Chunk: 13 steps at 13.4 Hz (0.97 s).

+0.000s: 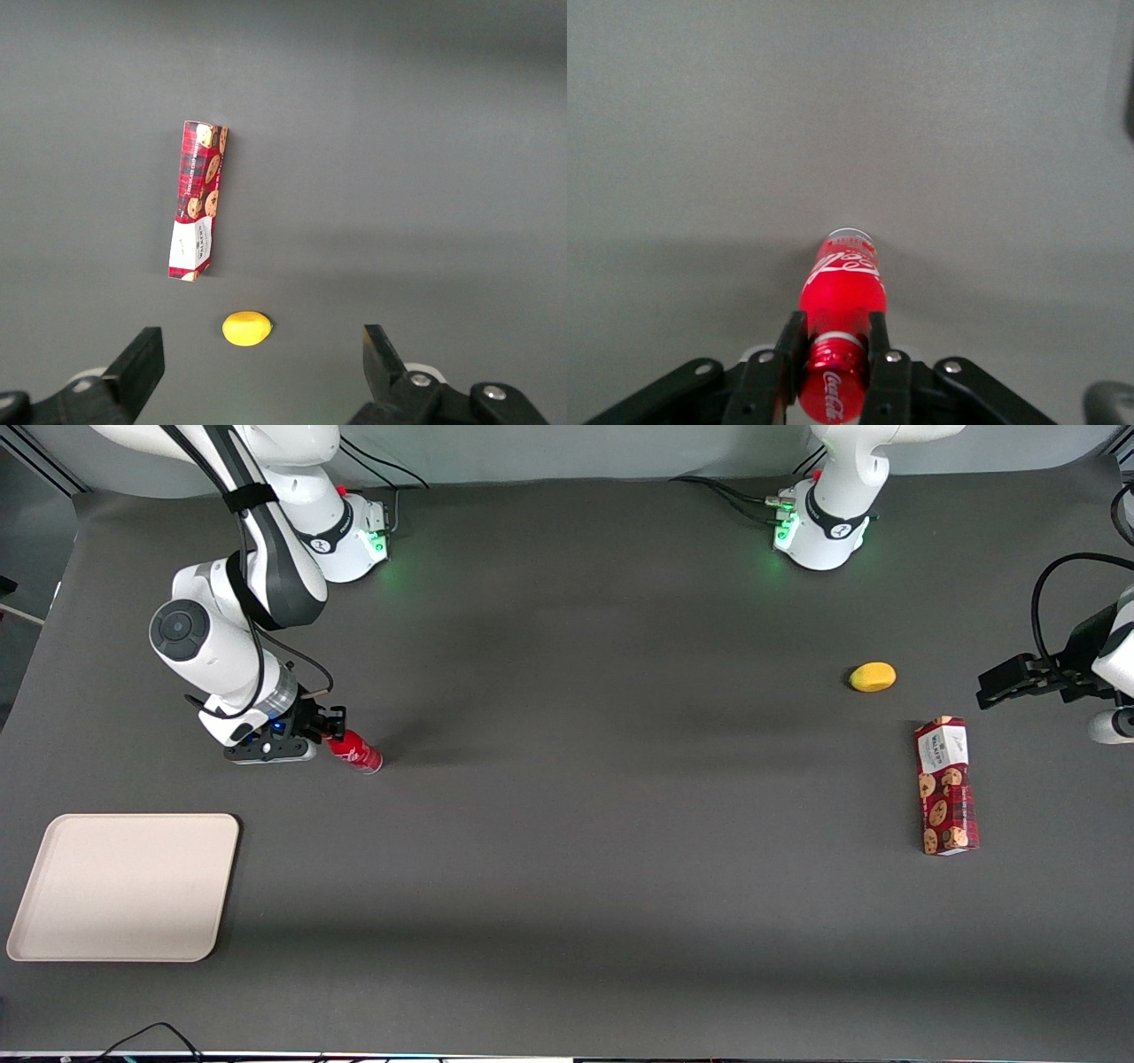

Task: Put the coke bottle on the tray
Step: 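Close the right gripper around the bottle's body, then lift the bottle and carry it with the right gripper toward the white tray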

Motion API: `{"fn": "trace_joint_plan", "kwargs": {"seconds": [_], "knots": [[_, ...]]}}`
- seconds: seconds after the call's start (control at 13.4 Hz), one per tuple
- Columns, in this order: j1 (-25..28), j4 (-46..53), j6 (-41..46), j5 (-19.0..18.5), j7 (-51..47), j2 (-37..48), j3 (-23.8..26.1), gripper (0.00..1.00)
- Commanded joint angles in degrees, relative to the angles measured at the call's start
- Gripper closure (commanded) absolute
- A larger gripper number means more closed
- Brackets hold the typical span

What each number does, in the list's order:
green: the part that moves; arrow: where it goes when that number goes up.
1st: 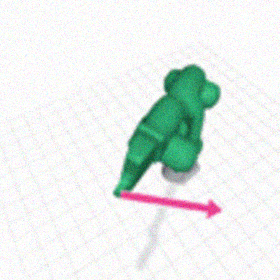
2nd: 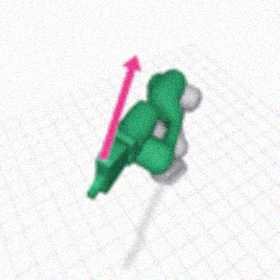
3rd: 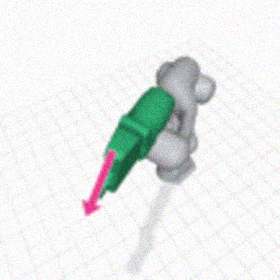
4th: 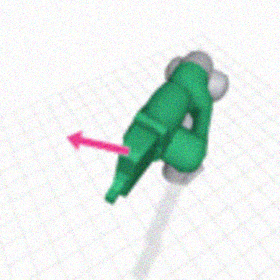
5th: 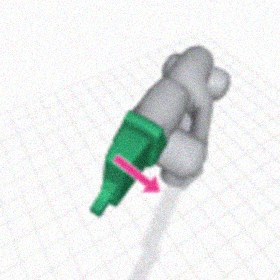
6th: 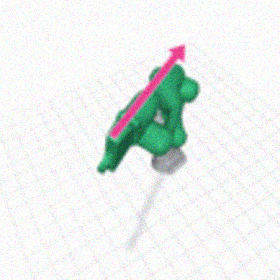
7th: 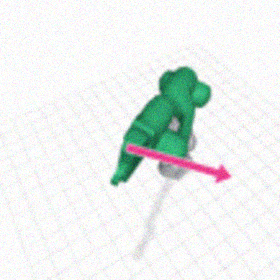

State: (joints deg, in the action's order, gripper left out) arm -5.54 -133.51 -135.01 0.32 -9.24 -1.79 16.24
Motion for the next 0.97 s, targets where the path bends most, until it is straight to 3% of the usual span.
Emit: {"fn": "trace_joint_plan", "kwargs": {"seconds": [0.0, 0.22, 0.52, 0.67, 0.89], "knots": [[0.18, -0.88, -0.78, -0.14, -0.96, 1.53, 0.28, 1.0], [0.09, 3.32, 2.71, -1.72, 0.53, 1.97, 0.28, 1.0], [-0.17, 21.4, 26.07, -1.99, 8.94, 2.5, -1.82, 1.0], [-0.17, 28.71, 34.25, -1.99, 16.49, 2.67, -4.89, 1.0], [0.0, 38.21, 41.48, -2.51, 33.79, 1.97, -13.67, 1.0]]}}
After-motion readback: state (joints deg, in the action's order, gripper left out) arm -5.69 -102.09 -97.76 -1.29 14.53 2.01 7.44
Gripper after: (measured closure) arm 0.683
